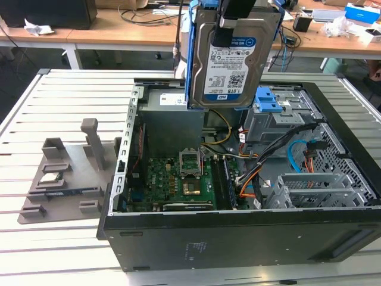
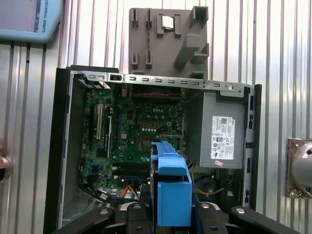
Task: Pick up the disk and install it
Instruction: 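Pick up the disk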
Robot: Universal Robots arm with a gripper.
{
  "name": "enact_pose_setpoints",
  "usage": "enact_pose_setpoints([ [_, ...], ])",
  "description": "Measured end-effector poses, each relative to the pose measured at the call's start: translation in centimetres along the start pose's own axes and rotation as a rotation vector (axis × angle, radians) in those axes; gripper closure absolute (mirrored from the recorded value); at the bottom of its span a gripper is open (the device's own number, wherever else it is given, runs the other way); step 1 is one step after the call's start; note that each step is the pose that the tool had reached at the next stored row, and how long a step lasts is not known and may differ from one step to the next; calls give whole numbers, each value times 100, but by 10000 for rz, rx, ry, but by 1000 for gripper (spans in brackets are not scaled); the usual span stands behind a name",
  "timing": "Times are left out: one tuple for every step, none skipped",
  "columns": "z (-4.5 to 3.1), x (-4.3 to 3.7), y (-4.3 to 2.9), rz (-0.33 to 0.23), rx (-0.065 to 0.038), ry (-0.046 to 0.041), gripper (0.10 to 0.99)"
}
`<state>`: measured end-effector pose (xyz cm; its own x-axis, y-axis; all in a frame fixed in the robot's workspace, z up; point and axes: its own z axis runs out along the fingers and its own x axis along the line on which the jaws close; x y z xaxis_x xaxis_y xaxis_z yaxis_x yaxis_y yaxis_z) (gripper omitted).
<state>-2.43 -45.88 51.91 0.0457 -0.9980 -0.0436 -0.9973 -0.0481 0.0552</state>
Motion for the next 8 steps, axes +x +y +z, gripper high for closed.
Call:
enact_pose_setpoints([
  [0, 14, 1, 1, 0, 0, 718],
  [-1, 42, 2, 1, 0, 0, 718],
  [-1, 55, 3, 1, 0, 0, 718],
  [-1, 71, 3, 1, 0, 1, 718],
  [-2, 98, 5, 1, 0, 0, 718],
  [-2, 120, 6, 1, 0, 0, 718],
  [-2, 139, 7, 0, 0, 0, 718],
  [-2, 151, 7, 0, 0, 0, 718],
])
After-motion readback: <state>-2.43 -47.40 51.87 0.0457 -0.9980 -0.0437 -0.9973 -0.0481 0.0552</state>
